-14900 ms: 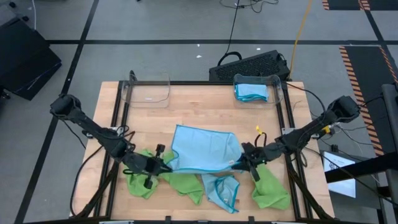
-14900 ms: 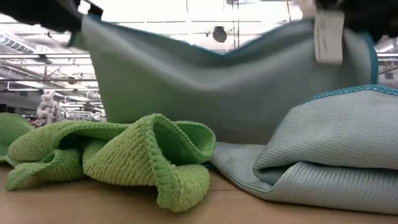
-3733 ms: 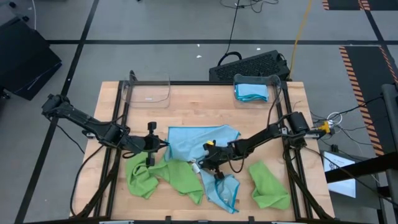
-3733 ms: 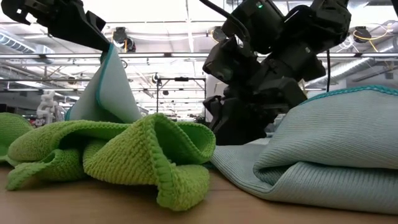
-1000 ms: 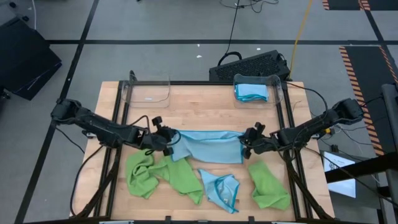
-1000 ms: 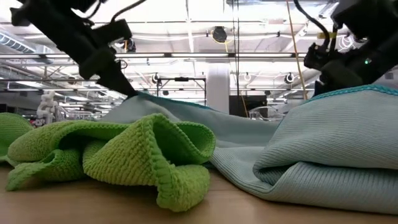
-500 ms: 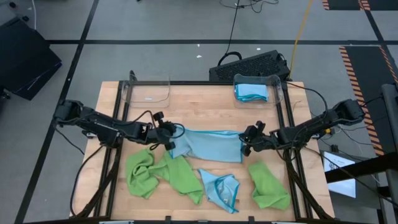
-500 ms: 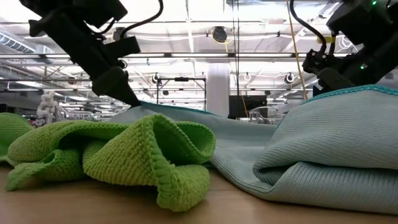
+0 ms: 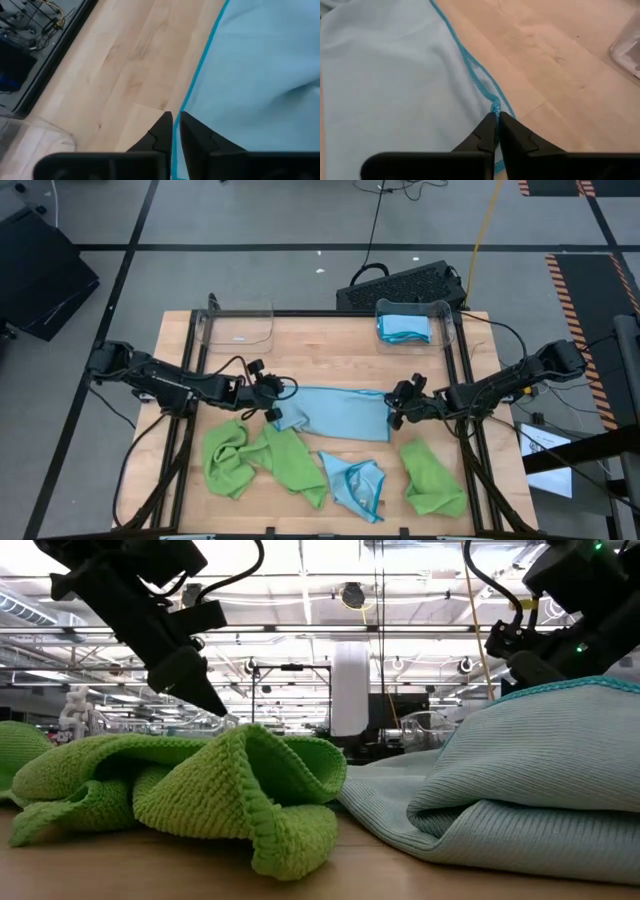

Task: Fold microfiber towels
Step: Fold the top blue microfiber cloth

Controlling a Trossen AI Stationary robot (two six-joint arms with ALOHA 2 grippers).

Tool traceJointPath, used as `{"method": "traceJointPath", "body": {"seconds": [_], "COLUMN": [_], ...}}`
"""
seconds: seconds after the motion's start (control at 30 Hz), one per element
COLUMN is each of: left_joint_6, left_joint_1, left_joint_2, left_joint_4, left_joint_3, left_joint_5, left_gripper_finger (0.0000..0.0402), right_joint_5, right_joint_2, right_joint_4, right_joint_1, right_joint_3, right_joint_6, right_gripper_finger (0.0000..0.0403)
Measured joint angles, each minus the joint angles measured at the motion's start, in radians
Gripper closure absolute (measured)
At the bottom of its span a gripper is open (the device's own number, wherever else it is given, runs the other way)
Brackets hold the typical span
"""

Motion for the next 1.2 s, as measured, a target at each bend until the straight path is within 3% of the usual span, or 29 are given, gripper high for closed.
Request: {"method": "traceJointPath", "body": {"seconds": [0.2,0.43,0.57,0.77,1.0,1.2], "left_joint_6": [-0.062,-0.223,-0.253,-0.353,-0.510,-0.647], "left_joint_1": [-0.004,-0.075,-0.170,-0.286,-0.375,-0.400], "left_joint_2": [0.000,0.000,0.000,-0.001,-0.001,0.027], "left_joint_4": [-0.001,-0.008,0.040,0.074,0.037,-0.062], "left_joint_3": [0.000,0.000,0.000,0.000,0.000,0.000], "left_joint_5": [0.025,0.217,0.227,0.165,0.129,0.096], "left_gripper_finger": [0.0305,0.0265,0.0261,0.0260,0.0260,0.0260], "right_joint_5": [0.009,-0.175,-0.214,-0.163,-0.110,-0.112], "right_joint_2": [-0.008,-0.098,-0.083,0.037,0.198,0.276], "right_joint_4": [0.001,0.012,0.039,0.253,0.495,0.553], "right_joint_1": [0.003,0.050,0.108,0.166,0.154,0.132], "right_joint_3": [0.000,-0.001,-0.001,-0.001,-0.001,-0.001], "right_joint_6": [0.003,0.063,0.084,-0.032,-0.153,-0.160], "right_gripper_finger": [0.0302,0.0235,0.0235,0.0253,0.0282,0.0303]}}
